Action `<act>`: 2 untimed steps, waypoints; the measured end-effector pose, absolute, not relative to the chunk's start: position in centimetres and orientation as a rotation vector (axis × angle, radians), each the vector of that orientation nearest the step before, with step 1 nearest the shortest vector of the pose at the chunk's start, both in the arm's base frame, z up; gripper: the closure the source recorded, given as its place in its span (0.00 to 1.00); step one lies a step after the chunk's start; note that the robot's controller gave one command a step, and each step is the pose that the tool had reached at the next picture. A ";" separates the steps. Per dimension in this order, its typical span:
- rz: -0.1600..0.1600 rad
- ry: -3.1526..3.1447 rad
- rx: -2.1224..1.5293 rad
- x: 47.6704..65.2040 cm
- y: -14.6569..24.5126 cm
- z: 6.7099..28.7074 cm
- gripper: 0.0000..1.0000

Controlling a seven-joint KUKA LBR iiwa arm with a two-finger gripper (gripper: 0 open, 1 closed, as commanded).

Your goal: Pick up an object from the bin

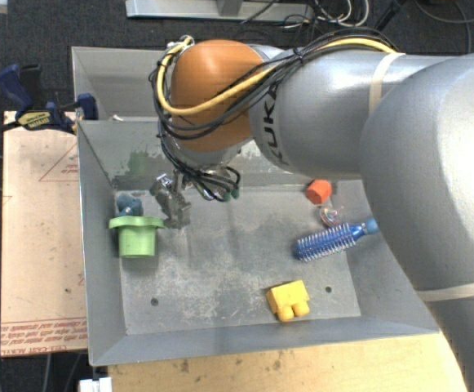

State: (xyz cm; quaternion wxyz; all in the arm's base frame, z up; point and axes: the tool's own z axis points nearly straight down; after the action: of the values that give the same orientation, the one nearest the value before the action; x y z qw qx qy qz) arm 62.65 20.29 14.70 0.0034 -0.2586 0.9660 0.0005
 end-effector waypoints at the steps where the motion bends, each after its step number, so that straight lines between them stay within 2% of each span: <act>1: 0.003 3.032 -0.809 62.6 20.3 14.5 0.00; 2: 0.004 3.109 -0.467 62.1 25.2 9.0 0.00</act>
Offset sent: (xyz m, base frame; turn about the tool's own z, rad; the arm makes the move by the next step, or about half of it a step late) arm 0.0000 0.0000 0.0000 0.0000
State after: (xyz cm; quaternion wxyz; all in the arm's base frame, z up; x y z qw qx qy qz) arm 62.09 25.16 8.95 -0.0010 -0.1484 0.9889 0.0011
